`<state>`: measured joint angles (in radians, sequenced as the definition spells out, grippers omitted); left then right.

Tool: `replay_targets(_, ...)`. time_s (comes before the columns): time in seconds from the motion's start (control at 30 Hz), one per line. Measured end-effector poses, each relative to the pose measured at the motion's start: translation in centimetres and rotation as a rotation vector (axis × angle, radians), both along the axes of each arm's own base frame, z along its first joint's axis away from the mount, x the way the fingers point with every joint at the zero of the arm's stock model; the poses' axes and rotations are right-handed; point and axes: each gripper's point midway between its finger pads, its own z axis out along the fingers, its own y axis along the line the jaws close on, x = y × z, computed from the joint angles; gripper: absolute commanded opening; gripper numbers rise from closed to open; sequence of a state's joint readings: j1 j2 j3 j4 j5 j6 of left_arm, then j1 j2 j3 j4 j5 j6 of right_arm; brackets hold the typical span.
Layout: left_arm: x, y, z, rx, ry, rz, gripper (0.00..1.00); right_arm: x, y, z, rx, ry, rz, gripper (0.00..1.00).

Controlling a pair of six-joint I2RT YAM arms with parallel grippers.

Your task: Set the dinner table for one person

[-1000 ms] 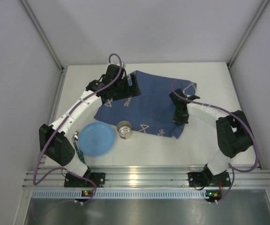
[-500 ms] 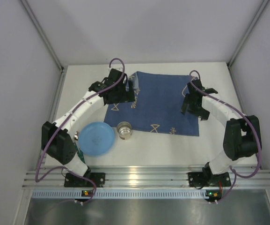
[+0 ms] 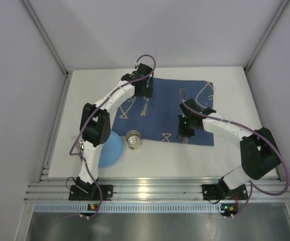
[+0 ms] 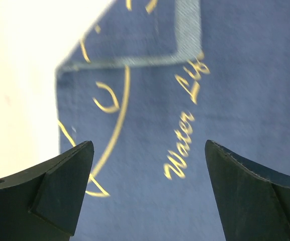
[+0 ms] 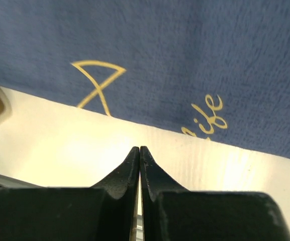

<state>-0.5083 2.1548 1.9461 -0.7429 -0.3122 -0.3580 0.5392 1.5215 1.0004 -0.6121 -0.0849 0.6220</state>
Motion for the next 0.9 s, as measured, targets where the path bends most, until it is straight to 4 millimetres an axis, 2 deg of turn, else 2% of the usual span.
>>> replay_targets(0.13, 2.6, 1.2, -0.7, 0.15, -0.046, -0.024, 0.97, -2.1, -0.9, -1.9, -0.021, 0.063, 0.009, 0.0)
replay_targets(0.33, 4.0, 1.5, -2.2, 0.209, -0.043, -0.039, 0.95, -3.5, -1.6, -2.6, -0.032, 0.087, 0.019, 0.0)
replay_targets(0.47, 3.9, 1.1, -3.2, 0.185, -0.022, -0.037, 0.95, -3.5, -1.7, -2.8, -0.038, 0.087, 0.033, 0.0)
replay_targets(0.7, 4.2, -0.6, -5.8, 0.046, 0.03, -0.026, 0.93, -3.8, -2.0, -4.4, -0.075, 0.133, 0.055, 0.0)
replay_targets(0.9, 7.0, -2.0, -7.6, -0.012, 0.014, -0.006, 0.94, -3.8, -2.0, -4.6, -0.079, 0.133, 0.059, 0.0)
